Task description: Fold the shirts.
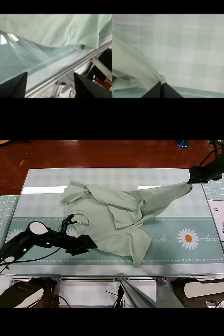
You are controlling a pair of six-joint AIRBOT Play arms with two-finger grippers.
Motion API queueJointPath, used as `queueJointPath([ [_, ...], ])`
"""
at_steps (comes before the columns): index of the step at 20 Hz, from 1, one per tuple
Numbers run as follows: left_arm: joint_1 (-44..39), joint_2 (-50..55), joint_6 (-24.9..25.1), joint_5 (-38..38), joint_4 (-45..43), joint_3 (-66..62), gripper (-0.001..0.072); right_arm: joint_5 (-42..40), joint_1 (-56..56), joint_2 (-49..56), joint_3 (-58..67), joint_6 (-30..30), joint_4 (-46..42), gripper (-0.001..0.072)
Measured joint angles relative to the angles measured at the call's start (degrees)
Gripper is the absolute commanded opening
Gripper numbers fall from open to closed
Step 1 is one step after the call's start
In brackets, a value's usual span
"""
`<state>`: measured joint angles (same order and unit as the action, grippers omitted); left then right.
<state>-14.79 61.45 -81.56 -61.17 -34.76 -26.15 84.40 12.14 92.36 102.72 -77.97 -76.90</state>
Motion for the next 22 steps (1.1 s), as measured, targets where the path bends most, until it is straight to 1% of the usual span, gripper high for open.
queueJointPath([
  [3,-4.9,3.3,0.0,8.5,4.6,1.4,0.0667,-0.2,0.0,0.0,0.0,0.0,0.0,0.0025],
  [5,-7.1,6.2,-0.2,11.5,7.1,0.8,0.0656,-0.3,0.0,0.0,0.0,0.0,0.0,0.0025],
  [7,-8.7,9.2,0.0,13.7,8.4,-1.1,0.0503,-0.6,0.0,0.0,0.0,0.0,0.0,0.0025],
  [8,-9.3,10.6,0.1,15.1,8.5,-2.4,0.0480,-0.6,0.0,0.0,0.0,0.0,0.0,0.0025],
  [9,-9.9,12.0,0.2,16.3,8.6,-4.0,0.0331,-0.7,0.0,0.0,0.0,0.0,0.0,0.0025],
  [10,-10.3,13.3,0.3,17.6,8.4,-5.6,0.0094,-0.7,0.0,0.0,0.0,0.0,0.0,0.0025],
  [11,-10.6,14.5,0.8,18.0,7.6,-7.2,0.0024,-0.8,0.0,0.0,0.0,0.0,0.0,0.0025],
  [12,-10.7,15.3,1.7,18.0,8.1,-8.9,0.0023,-0.7,0.0,0.0,0.0,0.0,0.0,0.0025],
  [14,-10.3,16.0,4.1,14.9,8.4,-11.8,0.0021,-0.6,0.0,-0.1,0.0,0.0,0.0,0.0025],
  [17,-8.3,12.7,7.5,9.7,8.7,-16.2,0.0019,-0.5,0.0,-1.2,0.0,0.0,-0.1,0.0025],
  [20,-4.7,2.7,9.2,6.4,8.6,-21.6,0.0020,-0.9,0.0,-3.8,0.0,0.0,-0.1,0.0025],
  [22,-0.6,-5.6,8.9,4.7,7.5,-26.8,0.0019,-2.0,0.0,-6.6,0.0,0.0,-0.1,0.0025],
])
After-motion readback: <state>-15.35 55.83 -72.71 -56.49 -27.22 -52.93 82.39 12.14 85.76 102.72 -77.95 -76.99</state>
